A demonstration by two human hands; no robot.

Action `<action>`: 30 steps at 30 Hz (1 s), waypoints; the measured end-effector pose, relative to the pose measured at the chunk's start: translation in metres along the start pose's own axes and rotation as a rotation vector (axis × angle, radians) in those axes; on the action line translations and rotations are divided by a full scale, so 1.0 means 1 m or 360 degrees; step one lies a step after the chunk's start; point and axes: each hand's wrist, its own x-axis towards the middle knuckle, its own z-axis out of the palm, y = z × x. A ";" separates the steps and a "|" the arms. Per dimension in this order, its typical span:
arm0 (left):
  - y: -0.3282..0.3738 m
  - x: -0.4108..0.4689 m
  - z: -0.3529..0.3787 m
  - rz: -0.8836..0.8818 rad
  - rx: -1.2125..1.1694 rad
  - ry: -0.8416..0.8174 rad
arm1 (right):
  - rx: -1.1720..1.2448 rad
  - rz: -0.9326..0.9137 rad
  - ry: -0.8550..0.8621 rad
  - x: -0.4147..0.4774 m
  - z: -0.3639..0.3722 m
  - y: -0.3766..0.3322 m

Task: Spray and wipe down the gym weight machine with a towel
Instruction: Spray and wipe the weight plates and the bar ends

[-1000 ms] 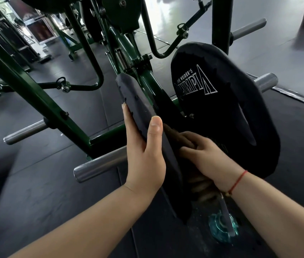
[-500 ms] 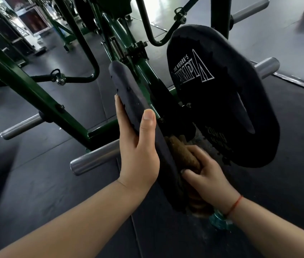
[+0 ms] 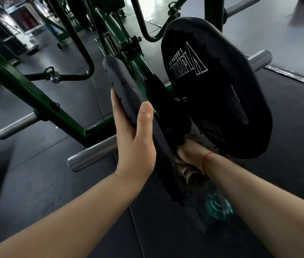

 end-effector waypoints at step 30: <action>-0.002 0.003 -0.004 -0.0052 0.0086 0.0013 | 0.0312 -0.0704 0.0253 -0.039 -0.053 -0.077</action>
